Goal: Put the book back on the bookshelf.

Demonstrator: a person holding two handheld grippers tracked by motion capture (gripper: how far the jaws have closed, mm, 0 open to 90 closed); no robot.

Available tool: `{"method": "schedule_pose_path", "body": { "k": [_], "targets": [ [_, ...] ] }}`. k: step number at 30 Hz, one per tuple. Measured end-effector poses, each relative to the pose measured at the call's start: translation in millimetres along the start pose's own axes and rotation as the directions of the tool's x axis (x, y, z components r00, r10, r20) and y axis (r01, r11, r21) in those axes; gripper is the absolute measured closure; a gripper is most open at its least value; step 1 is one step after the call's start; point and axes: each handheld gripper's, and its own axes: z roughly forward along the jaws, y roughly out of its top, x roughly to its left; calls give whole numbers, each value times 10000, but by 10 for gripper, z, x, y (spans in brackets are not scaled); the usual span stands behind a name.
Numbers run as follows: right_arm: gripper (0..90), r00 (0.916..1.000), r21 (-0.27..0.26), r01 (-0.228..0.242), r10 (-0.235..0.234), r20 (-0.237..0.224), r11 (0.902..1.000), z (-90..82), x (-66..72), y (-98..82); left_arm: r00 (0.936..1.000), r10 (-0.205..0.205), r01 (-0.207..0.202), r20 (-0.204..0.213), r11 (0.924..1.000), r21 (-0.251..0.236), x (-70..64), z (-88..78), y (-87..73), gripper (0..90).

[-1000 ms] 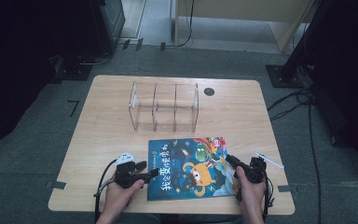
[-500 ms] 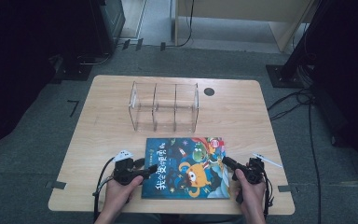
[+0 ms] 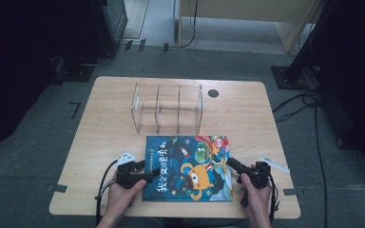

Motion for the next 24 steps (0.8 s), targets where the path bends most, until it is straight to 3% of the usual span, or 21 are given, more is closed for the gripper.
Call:
{"method": "schedule_pose_path", "body": {
  "k": [3,5,9,11,14,16,21,24],
  "targets": [
    [753,9994,20,205,-205,268,9998,20,16,-14,9995,145,-150,-263,9998,-155,-17,-17,-5,268],
    [754,9979,53,432,-434,482,9991,31,36,-26,9999,132,-136,-112,9993,-341,-19,-48,1,341],
    [759,9955,-5,663,-661,685,9978,40,65,-35,9996,-271,272,24,9989,-371,14,-59,21,371],
    [765,9913,-13,892,-887,971,9960,54,91,-46,9970,-739,747,216,9964,-394,51,-72,43,405],
    [765,9858,-39,1159,-1146,1225,9933,76,127,-51,9922,-1222,1232,226,9912,-477,94,-95,74,530],
    [765,9832,-59,1269,-1250,1332,9919,81,143,-41,9910,-1320,1329,233,9902,-439,119,-98,83,604],
    [762,9743,22,1567,-1550,1637,9876,108,167,-21,9760,-1967,1985,939,9800,-103,212,-116,124,665],
    [762,9713,-96,1665,-1623,1741,9860,117,174,7,9615,-2229,2221,1609,9747,227,244,-117,143,654]
  ]
}}
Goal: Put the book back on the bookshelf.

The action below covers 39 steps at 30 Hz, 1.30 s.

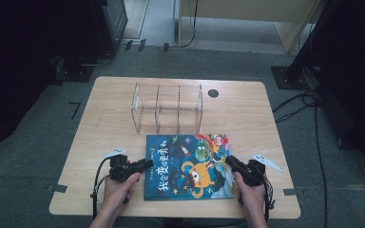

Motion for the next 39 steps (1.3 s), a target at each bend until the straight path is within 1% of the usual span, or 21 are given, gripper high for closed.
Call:
{"method": "schedule_pose_path", "body": {
  "k": [2,3,4,5,6,7,10,13,14,16,18,22,24,28,30,31,32,33,35,37,39],
  "targets": [
    [762,10000,-115,-9,9,4,9999,-5,-2,20,9979,-297,287,583,9994,175,13,9,14,619],
    [763,10000,-153,9,-9,6,9999,-5,-7,28,9965,-391,370,744,9989,290,19,16,17,602],
    [762,10000,-157,14,-13,5,9999,-5,-9,35,9961,-412,385,778,9986,359,19,30,16,601],
    [762,10000,-149,8,-7,17,9999,-5,-8,40,9971,-329,300,682,9986,426,18,39,11,617],
    [761,9999,-145,82,-80,101,9999,5,-12,45,9977,-297,268,605,9985,470,16,46,6,673],
    [761,9999,-145,82,-80,101,9999,5,-12,45,9980,-272,242,578,9984,510,18,49,4,673],
    [759,9998,-99,118,-116,181,9999,21,-27,60,9955,-442,394,839,9975,584,30,46,10,701],
    [750,9995,-100,185,-182,258,9998,29,-32,87,9922,-618,568,1083,9972,487,27,39,14,727],
    [720,9995,-117,227,-224,229,9997,27,-31,94,9910,-673,627,1160,9971,426,26,36,17,736],
    [620,9995,-1,285,-285,108,9996,23,-15,96,9896,-789,756,1205,9966,313,17,37,21,751],
    [526,9994,226,320,-324,140,9992,5,2,75,9889,-859,832,1210,9962,267,14,46,23,757],
    [393,9949,333,525,-552,841,9981,-124,35,-18,9854,-1002,989,1375,9950,160,15,40,33,772],
    [362,9939,419,588,-624,906,9974,-206,45,-82,9826,-1089,1086,1505,9940,107,14,32,40,783],
    [311,9930,437,790,-825,841,9959,-385,83,-207,9798,-1253,1255,1557,9921,86,0,17,49,794],
    [261,9891,369,781,-821,1225,9963,-461,127,-289,9776,-1360,1359,1605,9906,117,-3,10,55,799],
    [267,9864,222,771,-795,1437,9968,-503,154,-336,9773,-1389,1388,1601,9902,121,-6,9,57,801],
    [269,9856,42,787,-785,1499,9969,-545,186,-383,9771,-1414,1412,1588,9899,126,-8,9,58,802],
    [271,9866,-66,839,-822,1411,9965,-579,225,-425,9768,-1449,1446,1580,9894,131,-9,9,60,802],
    [293,9891,-3,1138,-1133,939,9935,-603,319,-499,9765,-1507,1503,1540,9885,147,-10,12,64,802],
    [290,9851,194,1615,-1623,560,9867,-582,409,-559,9759,-1568,1562,1516,9876,158,-16,13,71,802],
    [279,9813,481,1870,-1888,376,9812,-531,465,-602,9764,-1533,1530,1519,9881,135,-32,5,82,802]
  ]
}}
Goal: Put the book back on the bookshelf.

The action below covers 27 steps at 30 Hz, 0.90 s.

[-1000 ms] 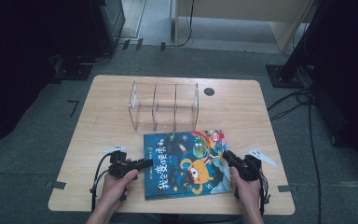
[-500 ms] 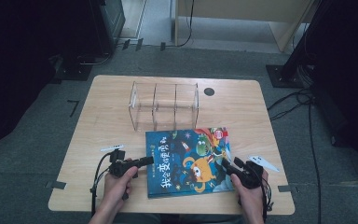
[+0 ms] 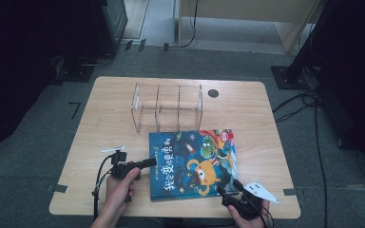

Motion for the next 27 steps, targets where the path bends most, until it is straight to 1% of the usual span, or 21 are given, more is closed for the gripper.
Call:
{"method": "schedule_pose_path", "body": {
  "k": [1,3,5,6,7,8,9,10,12,13,14,16,20,21,23,24,25,26,27],
  "targets": [
    [267,9999,65,118,-118,4,9999,28,19,-15,10000,2,-2,-27,10000,-2,-13,-3,7,804],
    [264,9993,45,373,-373,39,9993,40,53,-21,10000,-26,26,65,10000,9,-30,-9,24,806],
    [226,9978,54,589,-587,-309,9982,53,68,-29,10000,-54,54,57,10000,32,-56,-15,42,810],
    [184,9937,18,909,-906,-660,9959,72,96,-50,10000,-84,84,51,10000,25,-70,-16,49,812],
    [163,9908,83,1143,-1134,-739,9934,76,114,-53,9999,-88,88,87,9999,51,-78,-19,59,814],
    [125,9882,117,1358,-1346,-732,9907,83,134,-58,9999,-110,109,111,9999,43,-89,-22,67,815],
    [125,9882,117,1358,-1346,-732,9907,83,134,-58,9998,-127,126,147,9999,40,-99,-26,74,815],
    [90,9854,144,1550,-1535,-738,9878,96,155,-64,9997,-164,164,180,9999,29,-111,-29,80,817],
    [36,9787,246,1990,-1973,-574,9797,120,216,-83,9996,-208,208,201,9998,15,-126,-32,88,820],
    [5,9750,330,2180,-2162,-509,9754,128,238,-89,9996,-189,188,214,9998,23,-130,-35,93,821],
    [0,9705,497,2384,-2360,-496,9699,140,276,-101,9995,-208,208,219,9998,26,-132,-36,95,821],
    [0,9627,567,2705,-2698,-198,9611,151,322,-125,9993,-257,257,257,9997,10,-131,-39,100,823],
    [0,9476,739,3174,-3192,144,9454,165,369,-146,9988,-343,343,344,9994,0,-141,-46,107,824],
    [0,9419,749,3318,-3347,295,9404,172,385,-157,9988,-349,349,351,9994,14,-147,-49,111,824],
    [0,9273,807,3643,-3694,605,9278,189,423,-181,9983,-385,386,429,9993,-5,-159,-50,122,827],
    [0,9190,850,3795,-3860,798,9213,198,443,-192,9979,-439,439,469,9990,13,-163,-52,129,829],
    [0,9079,913,3994,-4074,988,9122,210,469,-211,9977,-455,455,497,9990,8,-168,-54,134,833],
    [0,9079,913,3994,-4074,988,9122,210,469,-211,9973,-495,496,538,9988,4,-174,-55,139,833],
    [0,9034,907,4068,-4150,1082,9090,214,475,-215,9969,-543,543,573,9985,9,-178,-57,143,834]
  ]
}}
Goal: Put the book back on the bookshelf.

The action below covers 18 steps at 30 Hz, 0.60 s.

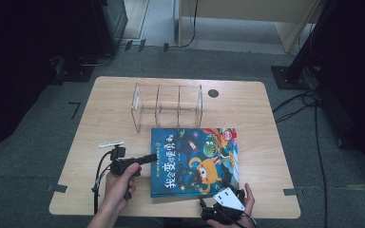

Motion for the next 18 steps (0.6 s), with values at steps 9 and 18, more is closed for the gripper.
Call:
{"method": "schedule_pose_path", "body": {
  "k": [9,18],
  "targets": [
    [0,9949,62,550,-553,844,9985,40,105,-2,9978,-402,407,520,9991,-73,-32,-15,20,838],
    [0,9858,-238,576,-531,1593,9981,85,245,10,9945,-493,501,919,9987,-60,-111,-20,50,841]
  ]
}}
